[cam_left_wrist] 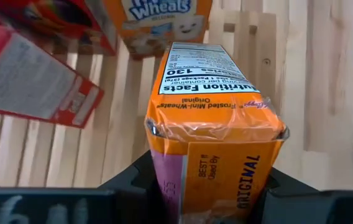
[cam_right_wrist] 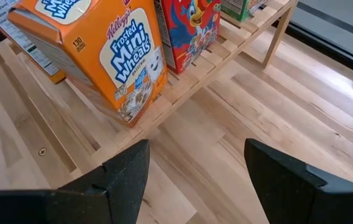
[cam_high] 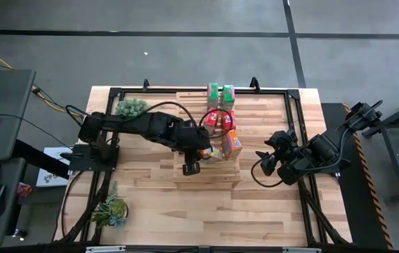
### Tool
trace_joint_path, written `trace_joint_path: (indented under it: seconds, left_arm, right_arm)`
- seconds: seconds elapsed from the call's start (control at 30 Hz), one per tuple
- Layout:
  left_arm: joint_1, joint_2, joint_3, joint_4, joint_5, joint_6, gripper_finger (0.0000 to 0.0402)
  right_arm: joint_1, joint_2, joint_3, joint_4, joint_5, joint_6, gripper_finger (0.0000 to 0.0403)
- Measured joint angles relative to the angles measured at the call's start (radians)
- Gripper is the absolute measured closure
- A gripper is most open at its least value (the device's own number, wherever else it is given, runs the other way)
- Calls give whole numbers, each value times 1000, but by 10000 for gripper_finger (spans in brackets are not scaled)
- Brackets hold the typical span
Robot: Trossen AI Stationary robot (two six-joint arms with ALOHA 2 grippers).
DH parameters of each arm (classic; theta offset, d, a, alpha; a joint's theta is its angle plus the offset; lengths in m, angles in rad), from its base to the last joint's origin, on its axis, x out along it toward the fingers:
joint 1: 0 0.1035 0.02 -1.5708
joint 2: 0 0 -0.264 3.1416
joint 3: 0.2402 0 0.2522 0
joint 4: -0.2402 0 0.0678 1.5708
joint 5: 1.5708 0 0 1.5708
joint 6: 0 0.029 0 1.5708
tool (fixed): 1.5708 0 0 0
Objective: Stack cereal on shelf
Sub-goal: Put the orange cereal box on the shelf aligned with the other orange cereal box
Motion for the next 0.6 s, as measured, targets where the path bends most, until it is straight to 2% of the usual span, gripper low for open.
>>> trace_joint_path:
  seconds: [0.27,0.6]
  left_arm:
    - [1,0,-1,1,-49,65,277]
    - [1,0,-1,36,-75,112,225]
  right_arm:
    - [0,0,0,4,0,0,148]
    - [0,0,0,17,0,0,148]
